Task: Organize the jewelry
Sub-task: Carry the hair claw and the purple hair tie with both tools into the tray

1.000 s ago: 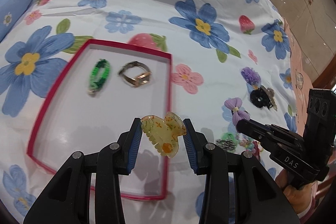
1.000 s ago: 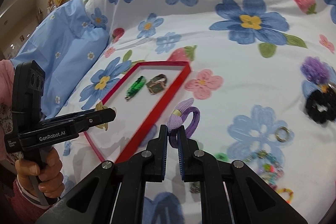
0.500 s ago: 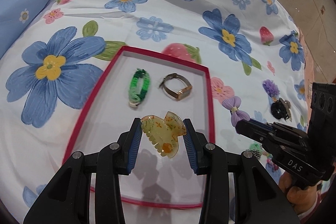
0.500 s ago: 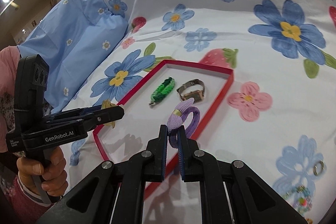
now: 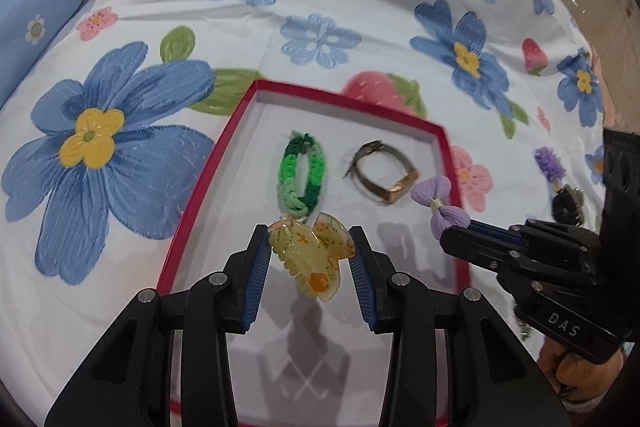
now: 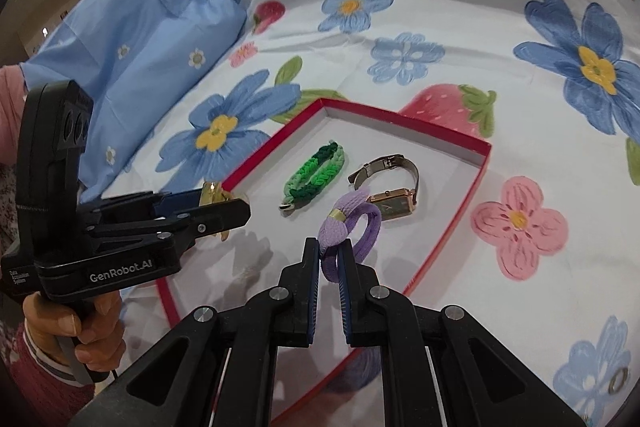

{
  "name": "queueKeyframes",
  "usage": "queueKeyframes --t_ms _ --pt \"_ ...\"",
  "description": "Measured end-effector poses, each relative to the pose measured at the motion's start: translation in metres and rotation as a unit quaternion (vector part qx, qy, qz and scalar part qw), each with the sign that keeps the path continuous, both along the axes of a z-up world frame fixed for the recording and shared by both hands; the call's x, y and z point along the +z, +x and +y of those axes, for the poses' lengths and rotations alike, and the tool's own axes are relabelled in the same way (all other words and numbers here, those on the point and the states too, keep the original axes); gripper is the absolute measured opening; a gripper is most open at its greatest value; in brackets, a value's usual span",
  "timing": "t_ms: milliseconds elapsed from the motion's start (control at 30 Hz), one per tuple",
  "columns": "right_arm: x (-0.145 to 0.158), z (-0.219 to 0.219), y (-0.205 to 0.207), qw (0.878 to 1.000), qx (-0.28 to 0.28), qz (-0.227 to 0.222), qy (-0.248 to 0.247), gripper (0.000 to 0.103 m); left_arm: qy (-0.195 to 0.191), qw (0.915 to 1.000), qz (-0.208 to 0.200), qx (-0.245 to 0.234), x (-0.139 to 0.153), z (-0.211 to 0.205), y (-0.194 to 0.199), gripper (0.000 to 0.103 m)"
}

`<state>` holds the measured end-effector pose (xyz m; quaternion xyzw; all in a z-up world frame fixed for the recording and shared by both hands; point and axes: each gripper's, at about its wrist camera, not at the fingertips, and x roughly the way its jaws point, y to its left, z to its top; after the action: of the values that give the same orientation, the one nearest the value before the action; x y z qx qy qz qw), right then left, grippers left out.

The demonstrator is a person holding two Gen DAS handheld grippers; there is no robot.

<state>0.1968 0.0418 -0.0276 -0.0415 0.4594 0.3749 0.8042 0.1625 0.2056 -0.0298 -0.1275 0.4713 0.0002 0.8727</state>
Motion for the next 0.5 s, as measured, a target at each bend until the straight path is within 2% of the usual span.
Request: queueKeyframes --t_ms 167,300,500 --pt "-0.015 0.015 0.009 0.999 0.014 0.009 -0.030 0.009 0.009 0.9997 0.023 0.002 -0.020 0.006 0.014 0.038" --pt "-0.027 0.022 0.013 0.998 0.023 0.014 -0.053 0.009 0.002 0.9992 0.039 0.006 -0.033 0.010 0.020 0.038" --pt "-0.037 0.027 0.016 0.997 0.026 0.021 -0.063 0.010 0.009 0.9989 0.045 0.003 -0.041 0.007 0.022 0.038"
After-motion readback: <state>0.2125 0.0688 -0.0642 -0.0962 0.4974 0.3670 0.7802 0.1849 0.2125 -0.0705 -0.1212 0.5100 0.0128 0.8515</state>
